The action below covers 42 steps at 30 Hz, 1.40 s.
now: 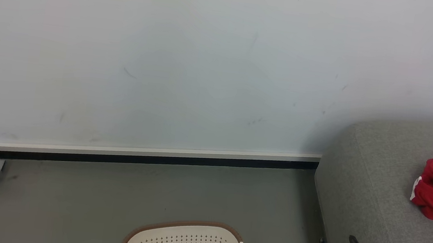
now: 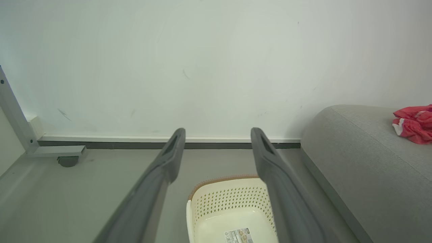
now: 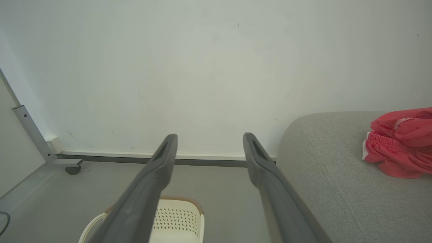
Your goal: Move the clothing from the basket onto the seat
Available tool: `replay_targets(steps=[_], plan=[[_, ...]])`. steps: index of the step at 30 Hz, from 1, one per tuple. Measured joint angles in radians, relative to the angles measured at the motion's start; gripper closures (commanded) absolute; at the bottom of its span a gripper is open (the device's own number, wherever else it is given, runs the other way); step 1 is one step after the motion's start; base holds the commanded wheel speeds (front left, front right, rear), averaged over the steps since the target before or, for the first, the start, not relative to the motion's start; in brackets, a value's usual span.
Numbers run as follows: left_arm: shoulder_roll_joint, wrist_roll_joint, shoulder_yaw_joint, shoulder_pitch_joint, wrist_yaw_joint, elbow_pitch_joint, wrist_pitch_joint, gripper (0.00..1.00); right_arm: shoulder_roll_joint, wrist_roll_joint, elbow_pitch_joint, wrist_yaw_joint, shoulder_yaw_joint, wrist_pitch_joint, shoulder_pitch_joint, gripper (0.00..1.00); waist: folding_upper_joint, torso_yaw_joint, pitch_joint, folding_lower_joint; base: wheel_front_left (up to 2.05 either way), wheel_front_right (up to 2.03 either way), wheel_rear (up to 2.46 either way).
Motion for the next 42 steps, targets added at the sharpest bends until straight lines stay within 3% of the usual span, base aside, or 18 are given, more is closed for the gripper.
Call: replay_targets(steps=[8, 9, 13, 42], plan=[[-0.007, -0.013, 0.02, 0.0, -0.001, -0.025, 0.0, 0.0, 0.001, 0.0, -0.001, 0.0, -0.004, 0.0, 0.001, 0.0, 0.0, 0.001, 0.004, 0.0, 0.0, 0.0, 0.0], [-0.007, -0.013, 0.019, 0.0, -0.001, -0.023, 0.0, 1.0, 0.002, 0.0, 0.003, 0.0, -0.004, 0.0, 0.002, 1.0, 0.0, 0.001, 0.005, 0.0, 0.0, 0.0, 0.0], [-0.012, -0.023, 0.014, 0.002, -0.002, 0.009, 0.005, 1.0, 0.005, 0.007, 0.031, 0.0, -0.001, 0.002, 0.022, 1.0, 0.0, 0.001, 0.006, 0.0, 0.0, 0.0, 0.0], [-0.013, -0.537, -0.005, -0.107, -0.019, 0.117, 0.107, 1.0, 0.026, 0.543, 0.051, 0.0, -0.14, 0.123, -0.012, 1.0, 0.0, 0.0, 0.031, 0.0001, 0.0, 0.0, 0.0]])
